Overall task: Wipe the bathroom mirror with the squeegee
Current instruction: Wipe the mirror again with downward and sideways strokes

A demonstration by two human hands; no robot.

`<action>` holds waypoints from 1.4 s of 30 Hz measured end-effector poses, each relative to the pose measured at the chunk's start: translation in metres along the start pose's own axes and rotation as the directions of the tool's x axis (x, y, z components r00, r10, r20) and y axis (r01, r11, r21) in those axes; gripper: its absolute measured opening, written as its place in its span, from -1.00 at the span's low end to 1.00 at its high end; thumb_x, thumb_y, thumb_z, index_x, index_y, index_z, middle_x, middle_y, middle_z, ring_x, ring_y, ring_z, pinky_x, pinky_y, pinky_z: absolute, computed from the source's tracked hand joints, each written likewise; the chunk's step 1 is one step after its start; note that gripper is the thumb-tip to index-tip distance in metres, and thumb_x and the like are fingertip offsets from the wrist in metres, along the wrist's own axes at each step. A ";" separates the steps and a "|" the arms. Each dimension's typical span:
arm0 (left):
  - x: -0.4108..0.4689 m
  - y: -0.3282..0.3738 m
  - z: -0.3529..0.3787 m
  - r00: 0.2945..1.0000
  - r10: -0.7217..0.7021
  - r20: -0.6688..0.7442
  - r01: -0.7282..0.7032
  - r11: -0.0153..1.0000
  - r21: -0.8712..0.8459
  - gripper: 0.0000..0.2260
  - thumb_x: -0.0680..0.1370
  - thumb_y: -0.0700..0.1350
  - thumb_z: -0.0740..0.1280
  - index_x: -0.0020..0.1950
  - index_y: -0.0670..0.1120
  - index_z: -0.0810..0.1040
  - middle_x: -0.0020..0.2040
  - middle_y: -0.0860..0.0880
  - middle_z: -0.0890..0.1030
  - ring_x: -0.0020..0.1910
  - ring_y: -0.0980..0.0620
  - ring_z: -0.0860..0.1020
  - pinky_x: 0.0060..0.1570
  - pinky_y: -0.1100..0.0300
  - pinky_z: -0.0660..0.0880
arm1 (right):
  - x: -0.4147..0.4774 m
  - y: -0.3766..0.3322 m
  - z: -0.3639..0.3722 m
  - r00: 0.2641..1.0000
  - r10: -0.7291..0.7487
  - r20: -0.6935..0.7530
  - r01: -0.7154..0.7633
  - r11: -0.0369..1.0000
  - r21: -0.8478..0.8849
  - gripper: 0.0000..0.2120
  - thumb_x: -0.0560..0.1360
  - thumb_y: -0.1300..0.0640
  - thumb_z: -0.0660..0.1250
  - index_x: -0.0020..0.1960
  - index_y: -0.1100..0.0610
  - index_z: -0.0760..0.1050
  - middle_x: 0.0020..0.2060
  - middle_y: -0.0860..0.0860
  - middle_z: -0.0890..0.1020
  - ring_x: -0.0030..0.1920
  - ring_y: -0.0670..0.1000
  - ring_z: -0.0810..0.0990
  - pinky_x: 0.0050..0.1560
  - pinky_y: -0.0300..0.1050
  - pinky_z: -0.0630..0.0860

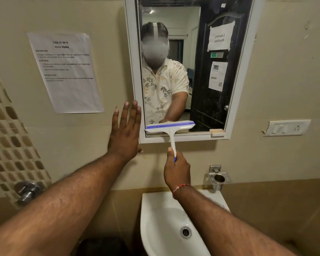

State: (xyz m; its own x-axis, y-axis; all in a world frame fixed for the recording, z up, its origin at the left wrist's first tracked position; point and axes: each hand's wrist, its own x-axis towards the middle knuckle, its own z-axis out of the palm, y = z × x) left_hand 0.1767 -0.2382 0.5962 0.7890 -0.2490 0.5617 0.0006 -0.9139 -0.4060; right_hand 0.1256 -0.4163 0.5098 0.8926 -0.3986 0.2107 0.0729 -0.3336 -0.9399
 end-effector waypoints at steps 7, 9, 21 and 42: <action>-0.006 0.002 0.006 1.000 0.009 0.019 -0.009 1.000 0.015 0.56 0.35 0.51 0.61 0.79 -0.27 -0.38 0.81 -0.29 -0.39 0.84 -0.36 -0.27 0.80 -0.37 -0.06 | -0.003 0.007 -0.002 1.000 0.009 0.025 -0.008 1.000 -0.028 -0.60 0.76 -0.25 0.12 0.10 -0.01 0.59 -0.24 -0.03 0.63 -0.26 -0.03 0.58 -0.32 -0.17 0.38; -0.007 0.002 0.007 1.000 0.011 0.024 -0.012 1.000 0.016 0.56 0.35 0.51 0.61 0.79 -0.26 -0.38 0.81 -0.29 -0.40 0.84 -0.36 -0.28 0.80 -0.36 -0.07 | -0.004 0.009 -0.001 0.999 0.015 0.031 -0.014 0.999 -0.033 -0.60 0.75 -0.26 0.12 0.09 -0.01 0.58 -0.25 -0.04 0.63 -0.26 -0.04 0.58 -0.31 -0.16 0.41; -0.012 0.004 0.010 0.999 0.026 0.048 -0.026 1.000 -0.013 0.56 0.36 0.53 0.60 0.79 -0.26 -0.41 0.80 -0.29 -0.44 0.83 -0.35 -0.32 0.80 -0.37 -0.10 | -0.016 0.008 0.004 0.994 0.101 0.049 -0.102 0.994 0.023 -0.61 0.77 -0.21 0.13 0.04 0.02 0.57 -0.26 -0.05 0.60 -0.26 -0.06 0.55 -0.29 -0.20 0.41; 0.096 -0.048 -0.103 0.946 0.024 -0.323 -0.054 0.995 -0.084 0.56 0.24 0.48 0.69 0.86 -0.21 -0.16 0.87 -0.22 -0.23 0.86 -0.31 -0.21 0.78 -0.42 0.01 | 0.089 -0.156 -0.116 0.962 -0.200 -0.187 0.233 0.956 0.177 -0.57 0.75 -0.25 0.15 0.02 -0.01 0.65 -0.18 -0.06 0.68 -0.14 -0.04 0.63 -0.14 -0.09 0.48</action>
State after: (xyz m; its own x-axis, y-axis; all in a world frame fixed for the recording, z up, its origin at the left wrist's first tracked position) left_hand 0.1885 -0.2516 0.7436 0.5481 -0.3608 0.7546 -0.0937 -0.9230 -0.3732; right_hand 0.1420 -0.4988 0.7063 0.7608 -0.4766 0.4406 0.3566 -0.2602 -0.8973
